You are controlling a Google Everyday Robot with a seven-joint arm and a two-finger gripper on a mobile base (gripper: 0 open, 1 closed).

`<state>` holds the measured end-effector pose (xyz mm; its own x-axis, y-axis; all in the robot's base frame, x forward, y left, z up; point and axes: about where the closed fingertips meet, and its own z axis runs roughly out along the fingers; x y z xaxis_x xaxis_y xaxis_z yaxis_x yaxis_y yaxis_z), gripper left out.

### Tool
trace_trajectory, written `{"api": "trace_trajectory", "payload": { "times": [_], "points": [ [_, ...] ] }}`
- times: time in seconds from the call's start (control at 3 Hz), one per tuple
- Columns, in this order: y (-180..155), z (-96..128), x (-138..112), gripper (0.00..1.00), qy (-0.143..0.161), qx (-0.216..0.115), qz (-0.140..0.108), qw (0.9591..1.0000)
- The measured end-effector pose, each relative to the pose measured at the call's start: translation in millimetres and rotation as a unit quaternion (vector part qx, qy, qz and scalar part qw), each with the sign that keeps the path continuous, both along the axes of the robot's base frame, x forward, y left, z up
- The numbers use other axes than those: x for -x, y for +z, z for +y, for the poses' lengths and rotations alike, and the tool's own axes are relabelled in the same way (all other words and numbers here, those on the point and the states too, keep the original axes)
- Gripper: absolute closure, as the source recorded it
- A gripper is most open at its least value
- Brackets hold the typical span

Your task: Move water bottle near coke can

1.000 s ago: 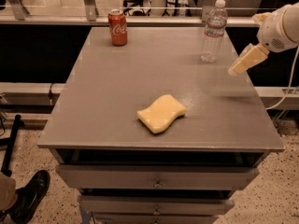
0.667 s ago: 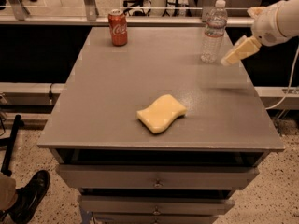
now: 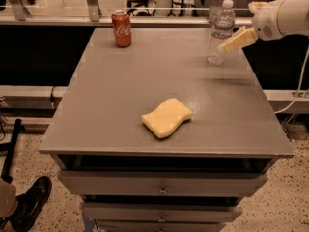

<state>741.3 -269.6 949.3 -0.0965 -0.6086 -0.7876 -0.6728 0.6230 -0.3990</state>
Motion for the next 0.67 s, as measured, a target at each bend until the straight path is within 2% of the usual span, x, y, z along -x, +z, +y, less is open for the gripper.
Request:
{"api": "trace_trajectory", "payload": {
  "times": [0.33,0.67],
  "points": [
    [-5.5,6.4,-18.4,0.0,0.002,-0.056,0.003,0.9984],
    [-19.0,24.4,-31.5,0.03,0.013,-0.108,0.03,0.9936]
  ]
}}
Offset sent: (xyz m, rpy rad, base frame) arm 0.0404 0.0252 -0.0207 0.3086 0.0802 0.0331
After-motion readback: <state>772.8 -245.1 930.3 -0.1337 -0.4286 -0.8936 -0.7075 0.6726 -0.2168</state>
